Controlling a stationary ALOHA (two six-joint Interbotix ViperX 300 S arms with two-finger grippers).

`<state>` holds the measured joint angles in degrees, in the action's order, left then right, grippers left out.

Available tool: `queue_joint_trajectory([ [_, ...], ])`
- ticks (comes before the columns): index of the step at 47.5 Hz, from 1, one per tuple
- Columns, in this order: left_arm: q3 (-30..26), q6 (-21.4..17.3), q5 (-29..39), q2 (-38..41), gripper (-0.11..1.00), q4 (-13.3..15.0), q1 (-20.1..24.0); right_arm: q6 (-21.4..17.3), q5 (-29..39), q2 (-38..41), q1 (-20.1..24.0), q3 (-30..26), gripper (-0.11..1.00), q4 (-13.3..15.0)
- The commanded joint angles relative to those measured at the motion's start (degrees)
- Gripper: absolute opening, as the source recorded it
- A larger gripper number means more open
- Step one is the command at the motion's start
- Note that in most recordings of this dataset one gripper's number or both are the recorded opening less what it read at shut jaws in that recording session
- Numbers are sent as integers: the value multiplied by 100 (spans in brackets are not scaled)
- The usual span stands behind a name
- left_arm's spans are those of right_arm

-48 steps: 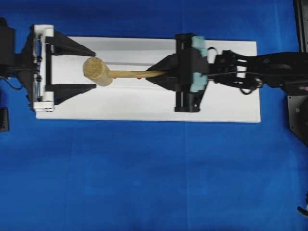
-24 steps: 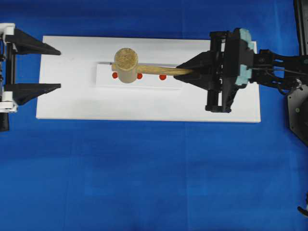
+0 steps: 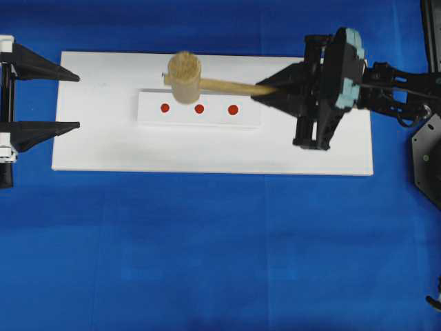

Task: Hit the mark with a hammer.
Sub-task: 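Lift the mallet with the right gripper, head above the red dots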

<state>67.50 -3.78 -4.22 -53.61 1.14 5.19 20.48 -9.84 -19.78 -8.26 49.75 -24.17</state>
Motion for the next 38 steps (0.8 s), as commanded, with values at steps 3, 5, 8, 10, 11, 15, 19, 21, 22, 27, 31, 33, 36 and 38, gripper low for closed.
queue_joint_trajectory([
  [3, -44, 9, -18, 9, 83, 9, 18, 0, -88, -18, -9, -193, 2, -9],
  [5, -44, 9, -18, 18, 83, 9, 18, -9, -79, 0, -9, -211, 2, -9],
  [8, -44, 9, -18, 9, 83, 9, 18, -9, -70, 70, -9, -246, 2, -9],
  [10, -44, 9, -18, 9, 83, 9, 18, -9, -70, 114, 0, -281, 2, -9],
  [11, -44, 9, -18, 9, 83, 9, 18, -9, -70, 141, 0, -308, 2, -9],
  [15, -44, 9, -18, 9, 83, 9, 18, -9, -88, 264, 26, -413, 2, -9],
  [19, -44, 18, -26, 9, 83, 9, 18, -9, -97, 439, 35, -580, 2, -9],
  [21, -44, 18, -18, 9, 83, 9, 18, -9, -97, 527, 35, -668, 2, -9],
  [22, -44, 18, -18, 9, 83, 9, 18, -9, -97, 580, 35, -712, 2, -9],
  [27, -44, 18, -18, 9, 83, 9, 18, -9, -70, 791, 35, -940, 2, -9],
  [31, -44, 18, -18, 9, 83, 9, 18, 0, -62, 932, 35, -1081, 2, -9],
  [33, -44, 18, -18, 9, 83, 9, 18, 0, -53, 958, 35, -1116, 2, -9],
  [36, -44, 18, -26, 9, 83, 9, 18, 0, -53, 967, 35, -1116, 2, -9],
  [38, -44, 18, -18, 9, 83, 9, 18, 0, -53, 967, 35, -1116, 2, -9],
])
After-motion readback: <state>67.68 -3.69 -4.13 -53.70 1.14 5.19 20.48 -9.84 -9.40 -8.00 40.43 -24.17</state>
